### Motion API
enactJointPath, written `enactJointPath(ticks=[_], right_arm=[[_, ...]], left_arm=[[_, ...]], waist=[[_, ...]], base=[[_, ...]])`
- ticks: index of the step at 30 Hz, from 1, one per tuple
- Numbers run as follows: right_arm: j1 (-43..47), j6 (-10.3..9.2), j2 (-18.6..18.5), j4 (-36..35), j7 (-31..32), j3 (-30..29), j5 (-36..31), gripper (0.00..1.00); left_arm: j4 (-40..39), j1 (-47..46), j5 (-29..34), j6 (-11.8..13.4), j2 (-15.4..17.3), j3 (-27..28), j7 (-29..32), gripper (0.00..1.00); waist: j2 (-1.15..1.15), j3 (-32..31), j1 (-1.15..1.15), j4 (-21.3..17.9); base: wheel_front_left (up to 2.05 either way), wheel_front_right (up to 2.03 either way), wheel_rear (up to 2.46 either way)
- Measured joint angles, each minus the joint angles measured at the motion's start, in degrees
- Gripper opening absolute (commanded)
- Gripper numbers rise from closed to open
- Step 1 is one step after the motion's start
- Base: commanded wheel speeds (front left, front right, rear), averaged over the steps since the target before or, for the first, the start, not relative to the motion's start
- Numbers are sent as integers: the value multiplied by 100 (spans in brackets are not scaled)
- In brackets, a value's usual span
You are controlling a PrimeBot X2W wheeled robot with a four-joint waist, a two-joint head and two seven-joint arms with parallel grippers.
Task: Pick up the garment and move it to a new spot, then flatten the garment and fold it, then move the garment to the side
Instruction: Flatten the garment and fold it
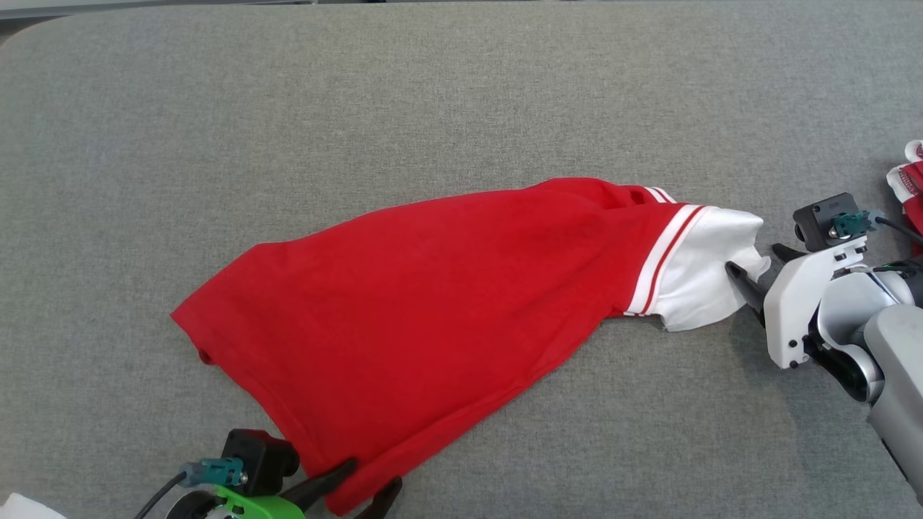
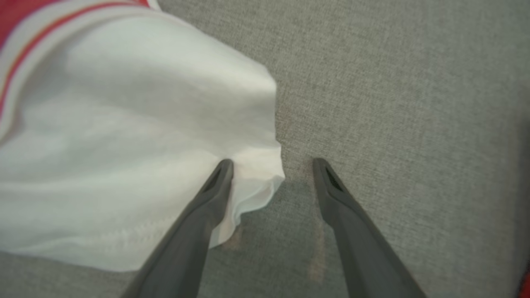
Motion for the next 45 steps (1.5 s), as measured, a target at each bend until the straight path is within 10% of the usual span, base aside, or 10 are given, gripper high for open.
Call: enactJointPath(ticks=[12,16,17,18,29,45], right_arm=[[-74,-1,18,81,-226,131,48,100],[-69,-2,-2,98,-259,171,93,90],[-68,-2,-14,97,-277,192,118,44],[-63,-2,-23,85,-283,216,172,0],[-130,0,-180,-1201,-534,-436,1806,0],[-979,0,-267,-3854,57,-2611,2617,0]], left_arm=[[880,-263,42,-16,-4,-158,-356,100],[954,-259,-10,-31,-4,-299,-345,9],[965,-252,-37,-32,-3,-343,-313,0],[967,-249,-55,-32,3,-396,-296,0],[261,-255,-198,191,286,126,-606,0],[-2317,-1890,-926,492,1975,2087,469,0]], waist=[[0,0,0,-59],[0,-24,0,-54],[0,-27,0,-49],[0,-29,0,-42],[0,-219,0,11],[0,-75,0,-97]], base=[[0,0,0],[0,0,0],[0,0,0],[0,0,0],[0,0,0],[0,0,0]])
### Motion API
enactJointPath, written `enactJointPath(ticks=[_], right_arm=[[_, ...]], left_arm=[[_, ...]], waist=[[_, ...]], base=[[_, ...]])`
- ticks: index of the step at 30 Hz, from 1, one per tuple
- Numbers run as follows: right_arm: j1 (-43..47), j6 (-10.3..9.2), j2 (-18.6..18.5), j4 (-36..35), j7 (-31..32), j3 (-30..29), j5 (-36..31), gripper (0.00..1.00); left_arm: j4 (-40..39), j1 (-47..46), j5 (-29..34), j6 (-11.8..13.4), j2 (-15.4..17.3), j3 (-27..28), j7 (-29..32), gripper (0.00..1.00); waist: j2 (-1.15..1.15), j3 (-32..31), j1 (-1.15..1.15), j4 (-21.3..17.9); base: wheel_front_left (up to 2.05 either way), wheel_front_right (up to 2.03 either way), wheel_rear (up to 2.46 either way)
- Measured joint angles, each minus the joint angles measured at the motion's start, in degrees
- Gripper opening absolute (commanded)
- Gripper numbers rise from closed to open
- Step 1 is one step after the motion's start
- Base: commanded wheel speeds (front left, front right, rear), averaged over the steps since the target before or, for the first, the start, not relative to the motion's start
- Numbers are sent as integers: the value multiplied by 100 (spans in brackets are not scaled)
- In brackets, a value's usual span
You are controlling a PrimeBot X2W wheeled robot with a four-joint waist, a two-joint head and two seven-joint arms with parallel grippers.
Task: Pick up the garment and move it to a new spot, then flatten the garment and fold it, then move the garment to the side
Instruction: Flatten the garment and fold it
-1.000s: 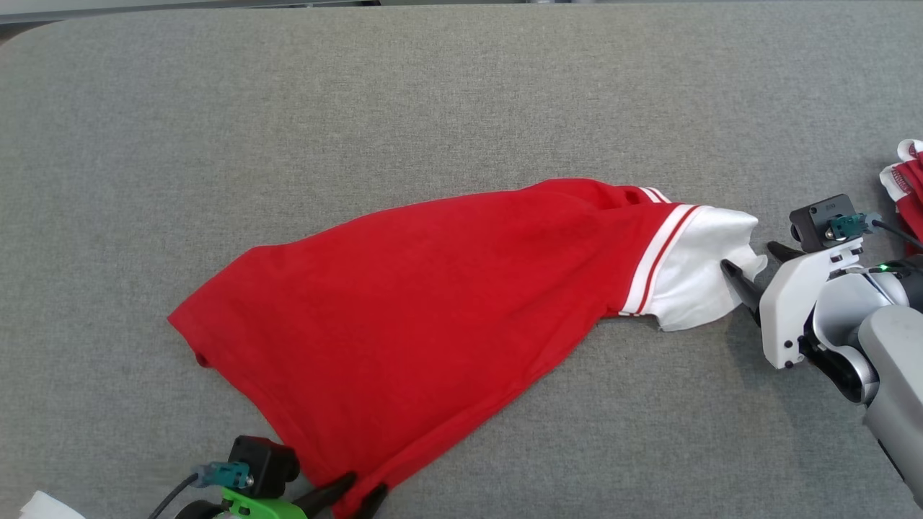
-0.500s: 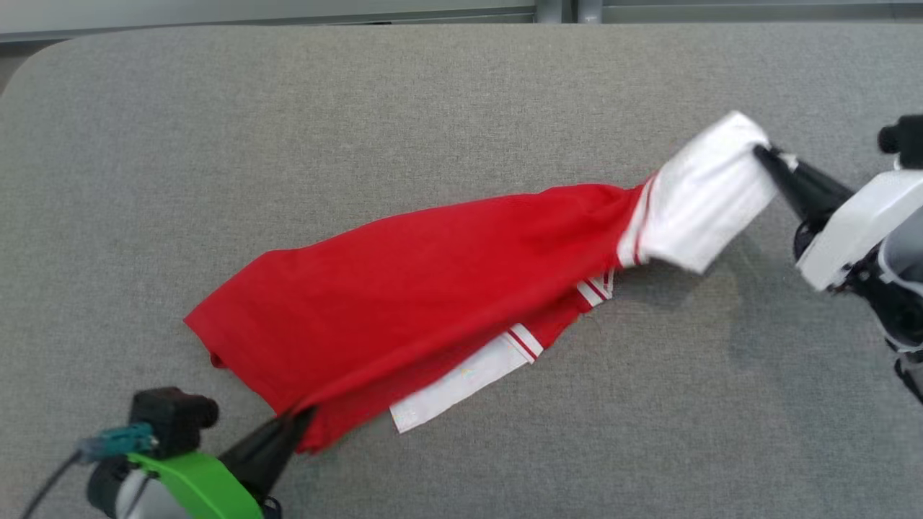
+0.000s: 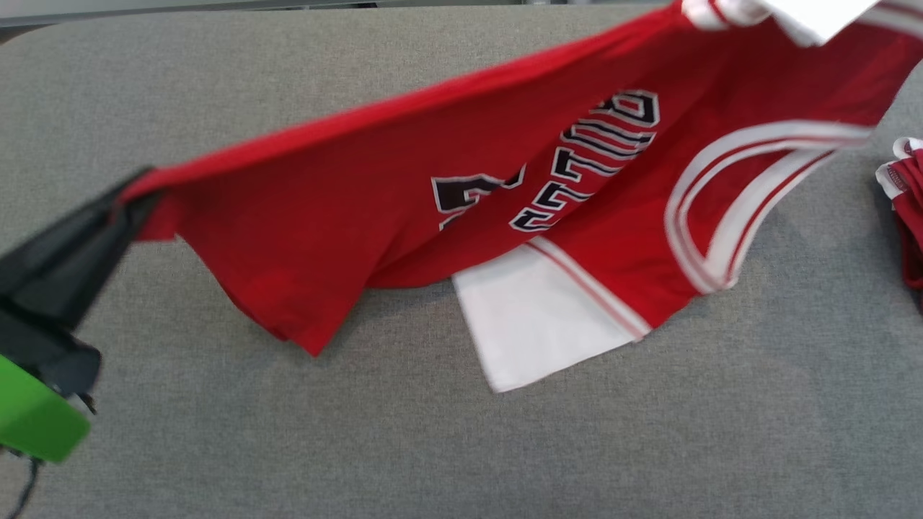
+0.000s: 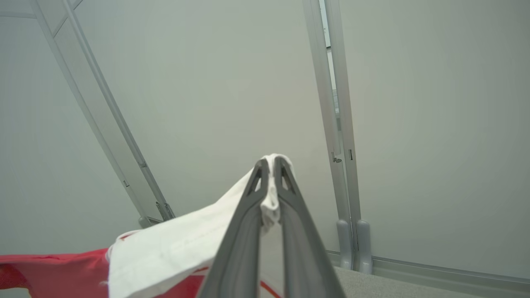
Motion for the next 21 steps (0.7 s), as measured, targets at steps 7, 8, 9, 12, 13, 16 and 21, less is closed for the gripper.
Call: enactJointPath(ticks=[7,8,9,12,13,16,21], right_arm=[[-1961,2,590,303,480,-359,-762,0],[-2303,2,712,515,509,-380,-983,0],[-2658,3,843,782,528,-403,-1190,0],[-3818,8,1334,1623,309,-606,-2004,0],[-4253,7,1567,1926,101,-772,-2306,0],[-5280,7,2167,2773,-547,-1036,-3295,0],[-6798,5,2831,3949,-1703,-1730,-4684,0]], left_arm=[[878,-2291,5,-333,416,-22,244,0],[1158,-2683,87,-358,357,-147,225,0],[1458,-3109,202,-399,300,-319,224,0],[2448,-4603,678,-476,-201,-781,-193,0],[2836,-5102,853,-492,-415,-973,-349,0],[4049,-6239,1382,-510,-969,-1472,-855,0],[5744,-7747,2036,-536,-1585,-1778,-2000,0]], waist=[[0,428,0,-33],[0,521,0,-37],[0,620,0,-39],[0,952,1,-35],[0,1074,1,-30],[0,1430,1,-4],[0,1972,2,54]], base=[[0,0,0],[0,0,0],[0,0,0],[0,0,0],[0,0,0],[0,0,0],[0,0,0]])
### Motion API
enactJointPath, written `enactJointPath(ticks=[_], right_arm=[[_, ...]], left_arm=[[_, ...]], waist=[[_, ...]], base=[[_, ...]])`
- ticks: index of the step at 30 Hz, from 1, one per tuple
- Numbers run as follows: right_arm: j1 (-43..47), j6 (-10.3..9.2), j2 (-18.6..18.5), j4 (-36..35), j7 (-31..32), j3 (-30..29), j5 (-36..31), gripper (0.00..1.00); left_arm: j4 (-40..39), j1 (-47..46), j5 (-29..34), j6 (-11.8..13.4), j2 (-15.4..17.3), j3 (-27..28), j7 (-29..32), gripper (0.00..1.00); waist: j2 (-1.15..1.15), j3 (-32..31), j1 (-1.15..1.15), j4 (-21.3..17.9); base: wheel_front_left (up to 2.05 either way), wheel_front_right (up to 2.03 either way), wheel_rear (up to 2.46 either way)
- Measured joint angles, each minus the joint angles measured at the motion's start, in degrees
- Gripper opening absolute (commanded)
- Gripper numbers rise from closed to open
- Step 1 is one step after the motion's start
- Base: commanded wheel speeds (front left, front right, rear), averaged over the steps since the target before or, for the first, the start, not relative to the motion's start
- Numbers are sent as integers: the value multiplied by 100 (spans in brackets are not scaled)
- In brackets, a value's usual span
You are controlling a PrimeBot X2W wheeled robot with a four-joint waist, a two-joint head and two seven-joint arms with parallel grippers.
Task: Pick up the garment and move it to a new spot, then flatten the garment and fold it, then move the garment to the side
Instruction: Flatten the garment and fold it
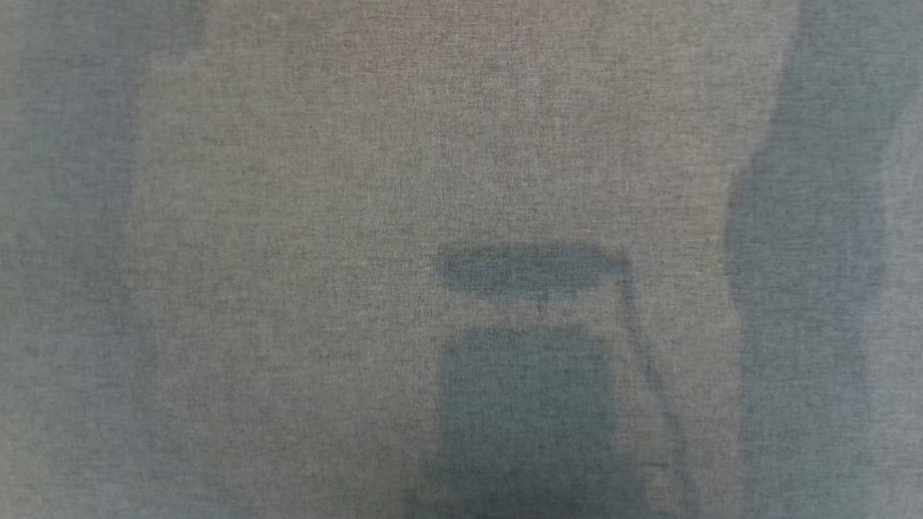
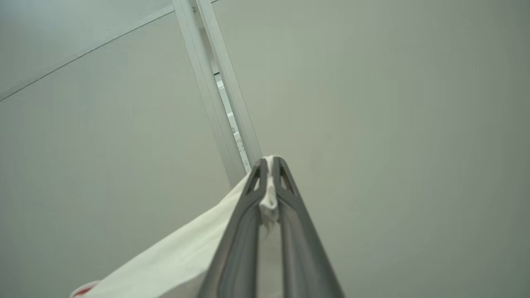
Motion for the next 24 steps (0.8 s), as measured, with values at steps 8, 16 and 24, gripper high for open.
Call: enactJointPath(ticks=[8,16,24], right_arm=[[-1412,-4,119,1349,-1406,277,196,0],[804,-5,-13,976,-1437,1414,1196,0],[4647,-5,-652,-1032,-806,1866,2570,0]], left_arm=[[1592,-1195,917,85,-446,-201,-2238,0],[2038,-361,872,2,-523,-953,-2555,0],[1081,2198,-65,-13,397,-1503,-2573,0]], waist=[[0,734,0,87],[0,990,0,-62],[0,454,-1,-184]], base=[[0,0,0],[0,0,0],[0,0,0]])
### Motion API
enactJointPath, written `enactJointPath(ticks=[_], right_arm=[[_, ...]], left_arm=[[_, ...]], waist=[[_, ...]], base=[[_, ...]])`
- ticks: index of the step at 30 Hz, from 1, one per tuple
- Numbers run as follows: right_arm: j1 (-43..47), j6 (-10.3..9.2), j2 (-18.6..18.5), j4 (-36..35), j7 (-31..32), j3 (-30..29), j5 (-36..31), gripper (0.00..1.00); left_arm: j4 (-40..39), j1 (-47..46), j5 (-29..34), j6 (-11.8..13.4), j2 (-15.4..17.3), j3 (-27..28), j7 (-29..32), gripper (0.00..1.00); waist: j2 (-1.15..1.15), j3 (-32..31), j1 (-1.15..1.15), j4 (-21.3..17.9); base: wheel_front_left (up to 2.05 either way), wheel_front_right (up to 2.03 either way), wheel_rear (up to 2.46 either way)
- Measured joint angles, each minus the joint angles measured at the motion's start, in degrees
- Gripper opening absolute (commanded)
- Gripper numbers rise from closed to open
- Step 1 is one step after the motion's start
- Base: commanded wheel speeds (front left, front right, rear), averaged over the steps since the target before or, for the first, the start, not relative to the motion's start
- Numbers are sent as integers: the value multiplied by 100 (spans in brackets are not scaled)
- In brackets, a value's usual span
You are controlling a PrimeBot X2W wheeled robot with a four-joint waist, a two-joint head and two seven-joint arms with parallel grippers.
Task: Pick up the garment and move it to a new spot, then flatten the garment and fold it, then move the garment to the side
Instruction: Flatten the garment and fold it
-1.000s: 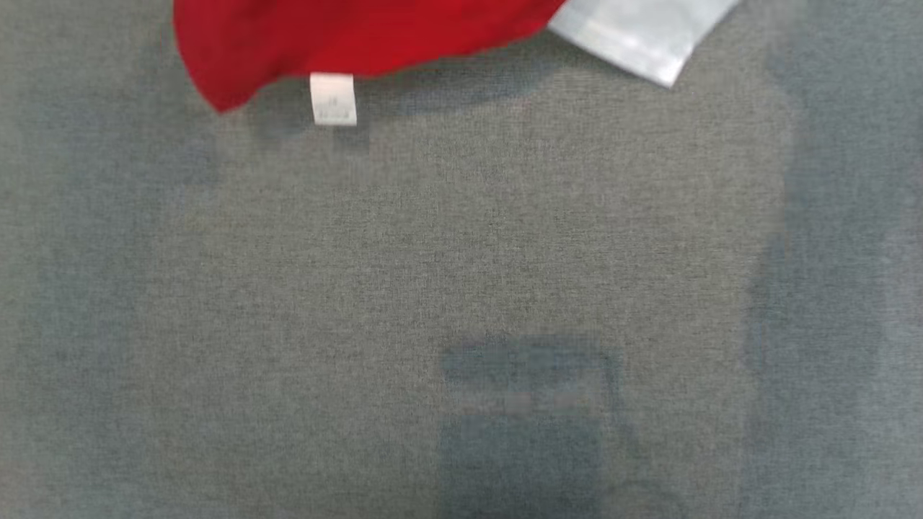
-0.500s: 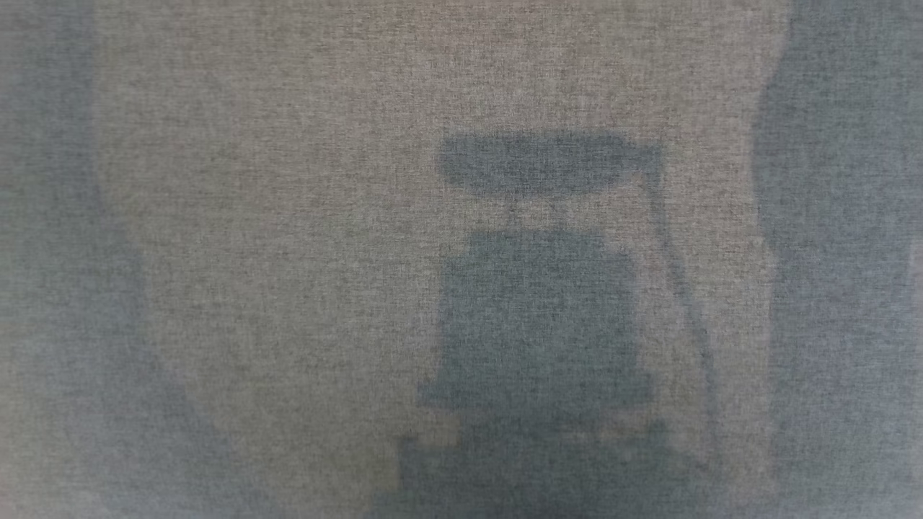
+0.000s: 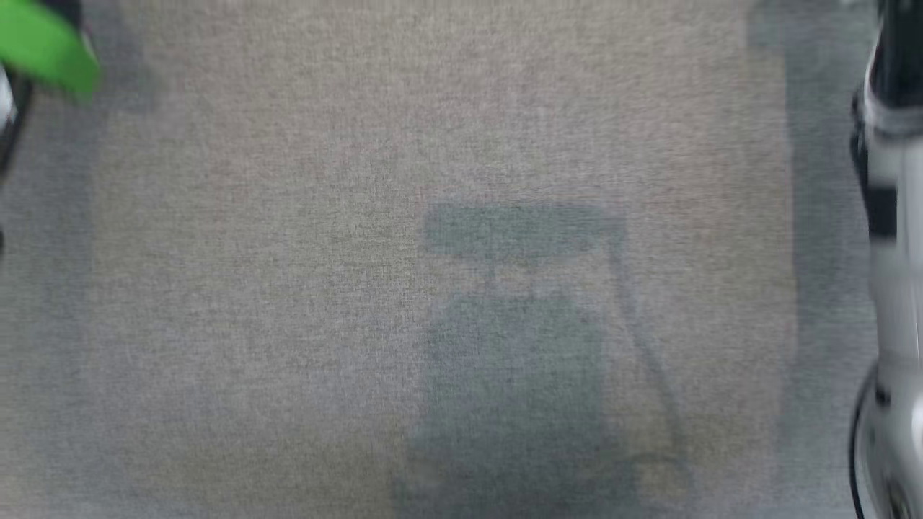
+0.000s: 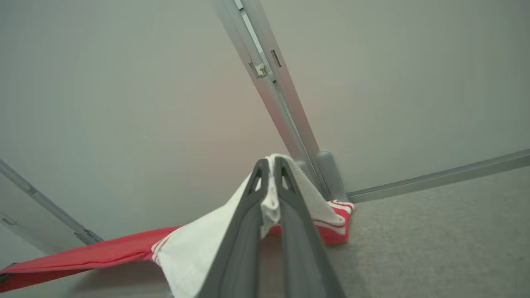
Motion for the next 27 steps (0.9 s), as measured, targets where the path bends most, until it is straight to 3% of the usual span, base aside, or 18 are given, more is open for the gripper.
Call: enactJointPath(ticks=[6,12,20,27], right_arm=[[2488,7,-282,-1388,683,-205,205,0],[4302,8,19,-2290,1259,-541,138,0],[6222,5,207,-2565,1421,-391,-16,0],[7501,5,289,-2517,980,-358,471,0]], left_arm=[[-957,1917,-444,53,377,354,-1,0],[-1891,3680,-538,433,669,603,-8,0],[-2582,5698,-223,1104,498,666,-8,0],[-3123,7052,-283,1593,366,338,54,0]], waist=[[0,-745,-1,-109],[0,-1476,-2,-177],[0,-2275,-2,-246],[0,-2586,-2,-335]], base=[[0,0,0],[0,0,0],[0,0,0],[0,0,0]])
